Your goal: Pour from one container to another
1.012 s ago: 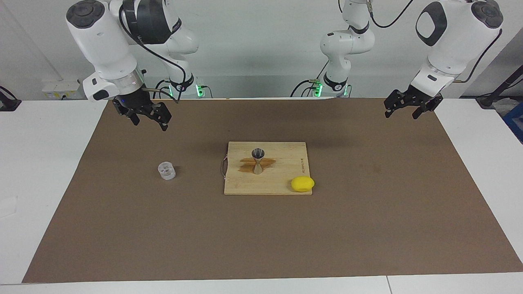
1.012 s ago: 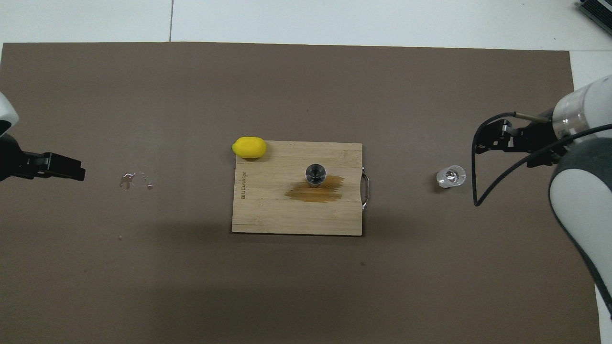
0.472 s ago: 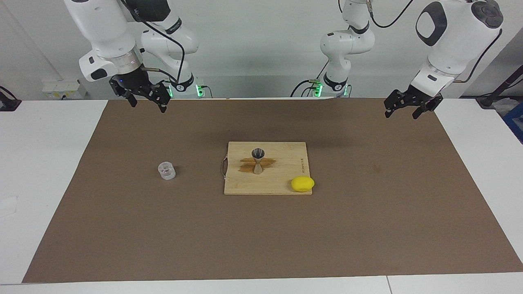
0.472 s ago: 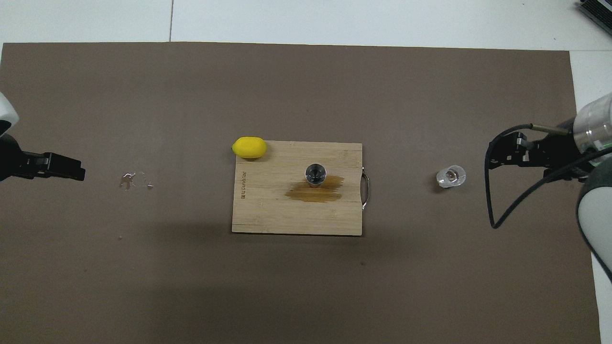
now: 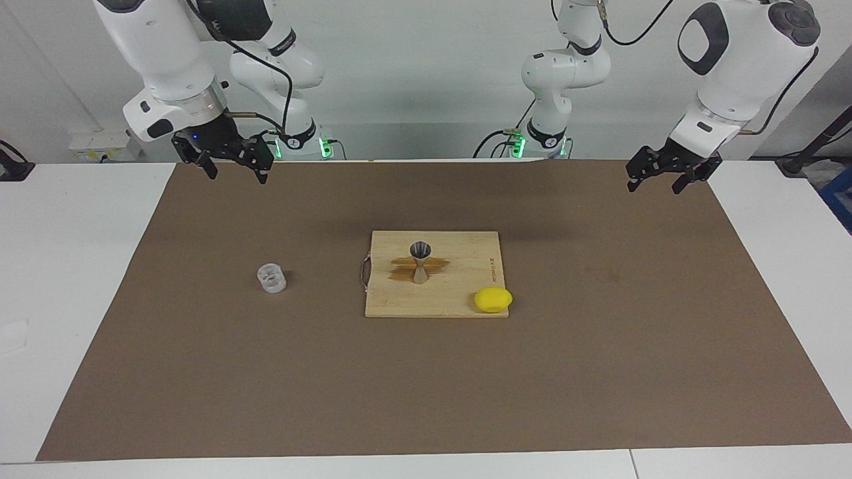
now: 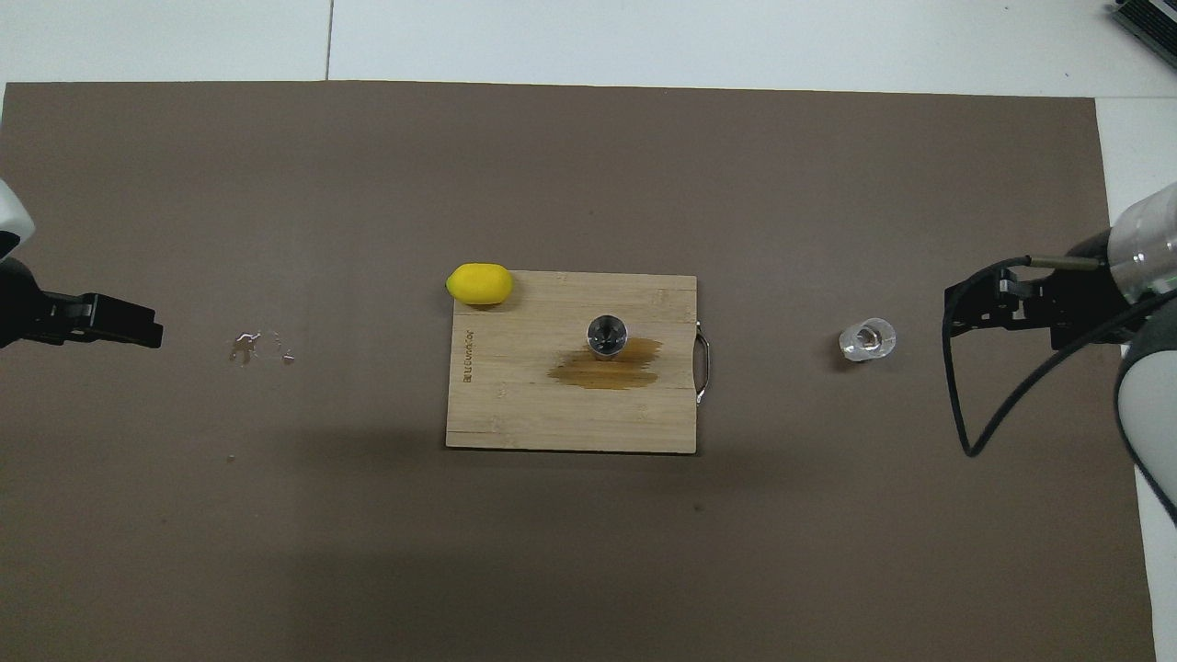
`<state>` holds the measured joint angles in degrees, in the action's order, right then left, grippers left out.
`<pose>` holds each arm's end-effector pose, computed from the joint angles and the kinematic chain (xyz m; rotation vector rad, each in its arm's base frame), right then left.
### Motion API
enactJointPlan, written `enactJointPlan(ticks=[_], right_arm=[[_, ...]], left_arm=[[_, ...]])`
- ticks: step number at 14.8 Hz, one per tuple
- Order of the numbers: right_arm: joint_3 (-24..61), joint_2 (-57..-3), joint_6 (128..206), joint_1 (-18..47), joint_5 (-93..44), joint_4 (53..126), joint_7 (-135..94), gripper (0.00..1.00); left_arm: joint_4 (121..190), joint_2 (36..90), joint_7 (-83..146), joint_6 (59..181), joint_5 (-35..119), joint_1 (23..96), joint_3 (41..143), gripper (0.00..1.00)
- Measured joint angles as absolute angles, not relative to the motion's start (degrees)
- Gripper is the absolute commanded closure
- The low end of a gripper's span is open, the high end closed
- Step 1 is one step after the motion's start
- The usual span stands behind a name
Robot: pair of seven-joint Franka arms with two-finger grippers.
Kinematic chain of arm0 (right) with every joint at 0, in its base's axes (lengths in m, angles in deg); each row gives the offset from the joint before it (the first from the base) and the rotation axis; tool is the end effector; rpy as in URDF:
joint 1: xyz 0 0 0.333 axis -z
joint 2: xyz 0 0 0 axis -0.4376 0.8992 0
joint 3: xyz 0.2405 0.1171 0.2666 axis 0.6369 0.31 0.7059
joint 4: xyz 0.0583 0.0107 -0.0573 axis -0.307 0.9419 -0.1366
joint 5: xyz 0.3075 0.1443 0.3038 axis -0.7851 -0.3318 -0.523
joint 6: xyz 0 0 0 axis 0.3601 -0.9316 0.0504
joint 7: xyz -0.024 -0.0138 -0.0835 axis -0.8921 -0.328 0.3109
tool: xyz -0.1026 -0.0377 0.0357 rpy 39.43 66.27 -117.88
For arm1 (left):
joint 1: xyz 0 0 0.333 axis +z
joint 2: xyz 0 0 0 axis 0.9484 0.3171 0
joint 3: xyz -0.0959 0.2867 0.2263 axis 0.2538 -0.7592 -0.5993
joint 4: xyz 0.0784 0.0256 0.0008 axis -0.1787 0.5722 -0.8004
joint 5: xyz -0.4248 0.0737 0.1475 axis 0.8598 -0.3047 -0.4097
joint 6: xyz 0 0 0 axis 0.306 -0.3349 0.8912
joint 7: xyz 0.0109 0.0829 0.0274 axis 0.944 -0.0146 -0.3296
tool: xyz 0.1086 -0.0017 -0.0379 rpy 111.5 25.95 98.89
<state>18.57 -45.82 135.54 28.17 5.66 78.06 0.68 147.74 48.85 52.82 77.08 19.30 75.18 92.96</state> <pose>0.6020 0.0561 0.6646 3.1180 -0.2182 -0.1376 0.5919 -0.0066 0.6209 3.0887 -0.1502 -0.0609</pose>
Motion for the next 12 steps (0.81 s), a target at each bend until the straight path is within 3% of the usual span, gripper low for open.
enactJointPlan(ticks=[12], right_arm=[[18.8,-46.0,134.1,27.1,7.3,78.1,0.7,0.0]], left_arm=[[147.5,48.8,52.8,77.0,19.3,75.4,93.0,0.0]])
